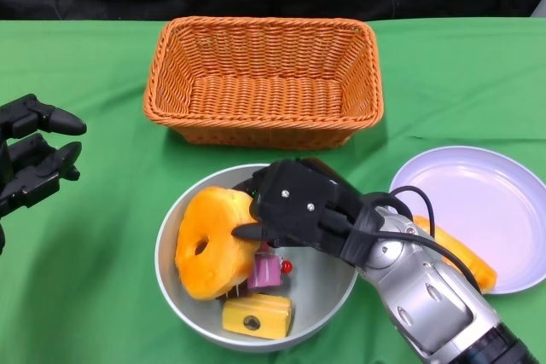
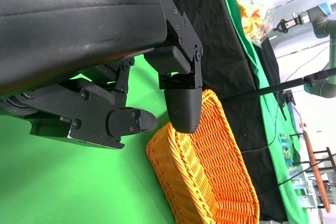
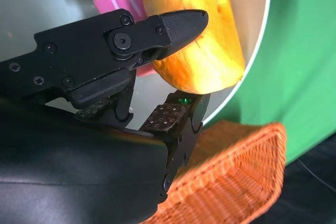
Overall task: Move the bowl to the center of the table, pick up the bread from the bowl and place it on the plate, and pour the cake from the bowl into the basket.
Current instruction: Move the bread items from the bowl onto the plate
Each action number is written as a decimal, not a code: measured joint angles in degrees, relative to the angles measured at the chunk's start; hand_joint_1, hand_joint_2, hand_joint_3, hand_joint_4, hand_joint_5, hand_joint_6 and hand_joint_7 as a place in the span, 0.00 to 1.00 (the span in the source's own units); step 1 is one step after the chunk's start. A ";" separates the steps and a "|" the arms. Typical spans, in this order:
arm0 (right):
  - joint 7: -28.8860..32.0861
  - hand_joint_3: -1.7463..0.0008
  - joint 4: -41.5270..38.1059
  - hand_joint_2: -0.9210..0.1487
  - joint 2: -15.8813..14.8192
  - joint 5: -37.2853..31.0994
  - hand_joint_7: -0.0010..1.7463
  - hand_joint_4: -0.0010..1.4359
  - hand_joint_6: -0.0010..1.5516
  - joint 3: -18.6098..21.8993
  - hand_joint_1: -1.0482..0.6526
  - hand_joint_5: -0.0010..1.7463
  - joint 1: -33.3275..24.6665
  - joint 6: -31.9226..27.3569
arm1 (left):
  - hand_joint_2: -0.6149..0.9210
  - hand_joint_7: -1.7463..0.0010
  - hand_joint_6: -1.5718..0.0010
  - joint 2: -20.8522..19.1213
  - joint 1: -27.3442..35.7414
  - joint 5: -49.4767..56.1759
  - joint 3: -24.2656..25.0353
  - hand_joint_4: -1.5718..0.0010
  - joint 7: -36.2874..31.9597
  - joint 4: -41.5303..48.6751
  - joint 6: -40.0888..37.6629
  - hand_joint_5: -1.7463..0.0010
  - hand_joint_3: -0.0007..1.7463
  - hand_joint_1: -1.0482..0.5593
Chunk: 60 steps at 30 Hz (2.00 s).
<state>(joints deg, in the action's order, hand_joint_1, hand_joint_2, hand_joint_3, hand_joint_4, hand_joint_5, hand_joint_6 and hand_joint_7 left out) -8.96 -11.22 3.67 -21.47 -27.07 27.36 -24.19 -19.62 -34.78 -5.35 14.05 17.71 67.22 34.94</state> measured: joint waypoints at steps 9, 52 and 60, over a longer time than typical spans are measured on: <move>1.14 0.92 -0.80 0.00 0.12 0.32 0.12 0.60 0.69 0.44 0.40 0.53 -0.49 2.03 | 1.00 0.29 0.59 0.00 0.00 0.01 0.00 0.59 0.00 0.05 0.00 0.06 0.23 0.65; -1.85 0.92 29.47 0.00 -2.09 4.56 0.33 0.57 0.58 7.32 0.45 0.67 -12.36 -0.54 | 1.00 0.31 0.57 -0.11 -0.01 0.02 0.07 0.58 -0.02 0.04 -0.57 0.07 0.23 0.65; -2.01 0.91 37.46 0.00 -3.44 4.98 0.42 0.53 0.53 9.96 0.46 0.69 -14.51 -5.34 | 1.00 0.31 0.58 -0.12 -0.02 0.06 0.02 0.58 -0.04 0.05 -0.64 0.07 0.23 0.66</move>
<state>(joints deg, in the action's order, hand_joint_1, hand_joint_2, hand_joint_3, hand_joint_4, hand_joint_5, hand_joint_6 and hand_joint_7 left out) -10.97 26.24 0.23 -16.49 -17.11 12.85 -29.53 -19.73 -34.81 -5.29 14.07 17.67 67.27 34.30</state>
